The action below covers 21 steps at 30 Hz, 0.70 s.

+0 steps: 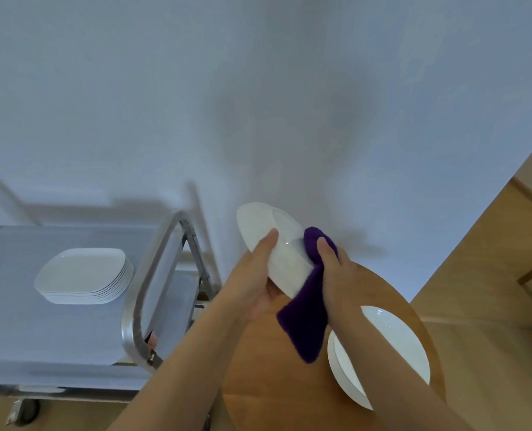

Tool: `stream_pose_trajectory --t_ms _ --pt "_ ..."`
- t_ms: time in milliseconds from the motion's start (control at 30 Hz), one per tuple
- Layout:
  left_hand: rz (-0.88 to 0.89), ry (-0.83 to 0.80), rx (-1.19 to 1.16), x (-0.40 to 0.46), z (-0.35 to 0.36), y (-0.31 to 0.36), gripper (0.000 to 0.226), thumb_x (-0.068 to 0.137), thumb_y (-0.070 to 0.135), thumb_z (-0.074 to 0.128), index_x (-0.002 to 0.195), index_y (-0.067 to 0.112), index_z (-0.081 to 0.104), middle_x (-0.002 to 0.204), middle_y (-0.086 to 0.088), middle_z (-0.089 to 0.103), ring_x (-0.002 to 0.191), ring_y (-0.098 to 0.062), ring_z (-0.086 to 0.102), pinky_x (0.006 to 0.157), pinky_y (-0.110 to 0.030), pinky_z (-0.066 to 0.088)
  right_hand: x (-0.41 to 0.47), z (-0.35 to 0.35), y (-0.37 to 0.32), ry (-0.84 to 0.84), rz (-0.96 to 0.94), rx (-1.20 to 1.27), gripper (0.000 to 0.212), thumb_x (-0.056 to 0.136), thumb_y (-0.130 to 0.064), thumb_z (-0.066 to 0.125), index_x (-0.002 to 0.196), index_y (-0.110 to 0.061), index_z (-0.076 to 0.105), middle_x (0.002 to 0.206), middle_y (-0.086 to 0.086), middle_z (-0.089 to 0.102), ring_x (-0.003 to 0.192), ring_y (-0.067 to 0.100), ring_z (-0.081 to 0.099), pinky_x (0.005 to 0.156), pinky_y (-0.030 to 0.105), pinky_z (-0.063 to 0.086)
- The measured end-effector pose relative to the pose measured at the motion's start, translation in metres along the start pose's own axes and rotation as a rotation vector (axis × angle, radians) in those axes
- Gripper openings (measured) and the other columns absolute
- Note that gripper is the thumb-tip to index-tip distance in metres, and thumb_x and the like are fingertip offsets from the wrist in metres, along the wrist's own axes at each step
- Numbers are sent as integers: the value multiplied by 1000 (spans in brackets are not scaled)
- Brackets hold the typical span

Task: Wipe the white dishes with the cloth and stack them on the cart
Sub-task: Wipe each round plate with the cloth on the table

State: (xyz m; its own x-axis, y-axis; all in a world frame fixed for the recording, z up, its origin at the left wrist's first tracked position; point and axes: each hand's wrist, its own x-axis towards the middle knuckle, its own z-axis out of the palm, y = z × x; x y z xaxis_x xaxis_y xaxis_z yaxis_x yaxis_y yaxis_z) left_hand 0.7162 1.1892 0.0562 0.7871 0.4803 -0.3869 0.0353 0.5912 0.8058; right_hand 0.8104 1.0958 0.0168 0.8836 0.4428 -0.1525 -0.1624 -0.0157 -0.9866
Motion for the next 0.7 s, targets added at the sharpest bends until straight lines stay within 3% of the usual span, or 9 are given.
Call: stream_pose_trajectory --t_ms 67,167,233,333,400,500,600,700 --pt "37 -7 128 0 6 -10 44 92 50 49 121 19 58 105 -6 74 95 -22 71 76 -35 58 -4 6 4 27 11 29 13 88 -53 50 82 -44 56 82 -22 61 79 0 59 61 15 42" --pt "170 -39 472 -2 12 -22 36 91 63 40 105 39 63 98 5 73 91 -10 69 83 -32 54 -6 12 7 -11 22 139 31 82 -56 51 100 -36 67 95 -12 70 92 12 65 80 30 49" --pt "259 -70 695 -5 18 -26 49 90 66 32 108 32 63 98 0 71 92 -12 68 86 -33 54 -7 14 5 -69 52 224 33 78 -56 53 92 -32 72 89 -6 73 86 13 69 75 31 52" --pt "290 -107 1029 -7 21 -30 69 87 67 27 140 24 41 112 -5 66 100 -19 63 91 -35 52 -7 8 -3 -167 125 299 34 81 -59 54 79 -31 75 78 -1 72 74 13 70 56 23 53" --pt "326 -151 1215 -9 16 -32 61 96 56 28 150 27 23 114 -8 64 98 -21 62 88 -34 52 -4 0 -8 -237 195 291 50 62 -74 58 82 -32 75 81 0 74 74 15 71 54 24 54" --pt "334 -194 1433 -12 8 -33 61 99 53 26 152 34 2 107 -10 65 82 -18 58 76 -27 49 0 -7 -13 -351 304 252 87 29 -83 68 94 -26 74 91 4 74 81 22 71 65 33 53" --pt "327 -213 1678 -10 2 -34 65 98 56 24 151 36 -8 111 -11 61 89 -23 59 81 -32 47 6 -11 -18 -404 330 222 76 43 -60 83 105 -22 64 89 7 73 79 26 70 62 33 54" --pt "301 -202 1944 -2 -5 -36 68 95 62 18 150 36 -13 141 -13 41 127 -30 43 108 -47 28 10 -16 -18 -405 348 214 41 59 -27 70 98 -13 65 82 11 71 70 26 69 58 34 54"
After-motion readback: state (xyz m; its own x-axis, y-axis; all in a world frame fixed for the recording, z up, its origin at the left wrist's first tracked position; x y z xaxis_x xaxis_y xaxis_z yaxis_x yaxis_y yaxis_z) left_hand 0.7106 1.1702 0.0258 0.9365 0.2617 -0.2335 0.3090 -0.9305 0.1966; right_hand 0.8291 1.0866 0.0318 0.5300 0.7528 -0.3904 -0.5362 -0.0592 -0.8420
